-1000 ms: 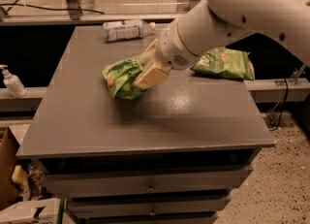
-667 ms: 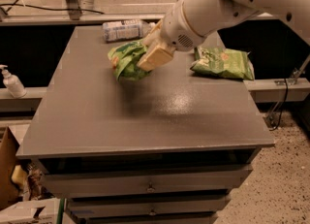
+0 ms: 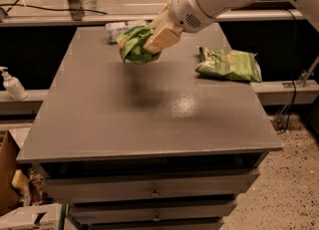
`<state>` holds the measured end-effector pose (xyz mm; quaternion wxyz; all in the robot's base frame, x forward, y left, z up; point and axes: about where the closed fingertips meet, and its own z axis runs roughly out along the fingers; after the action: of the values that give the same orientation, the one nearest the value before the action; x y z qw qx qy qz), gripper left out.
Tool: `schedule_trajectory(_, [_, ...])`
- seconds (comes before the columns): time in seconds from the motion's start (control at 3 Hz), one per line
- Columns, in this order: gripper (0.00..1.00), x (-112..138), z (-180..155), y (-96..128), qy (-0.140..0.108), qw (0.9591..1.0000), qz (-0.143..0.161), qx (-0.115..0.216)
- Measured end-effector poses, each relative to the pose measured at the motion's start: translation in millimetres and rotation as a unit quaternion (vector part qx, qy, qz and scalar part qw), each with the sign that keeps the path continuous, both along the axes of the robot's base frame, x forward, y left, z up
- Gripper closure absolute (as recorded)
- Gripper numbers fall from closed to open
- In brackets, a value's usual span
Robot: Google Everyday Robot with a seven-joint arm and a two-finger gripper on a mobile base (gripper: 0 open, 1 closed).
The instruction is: Move green rice chip bag near blue plastic bottle
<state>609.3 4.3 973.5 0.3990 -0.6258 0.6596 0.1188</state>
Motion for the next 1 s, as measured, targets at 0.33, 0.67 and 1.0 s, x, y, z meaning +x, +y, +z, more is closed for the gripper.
schedule_trajectory(0.33, [1.0, -4.0, -8.6, -9.9, -0.005, 1.0, -0.004, -0.005])
schedule_trajectory(0.67, [1.0, 15.3, -20.0, -19.7, -0.024, 0.9995, -0.009, -0.017])
schedule_trajectory(1.0, [1.0, 46.5, -30.3, -21.4, -0.036, 0.9989, -0.015, -0.027])
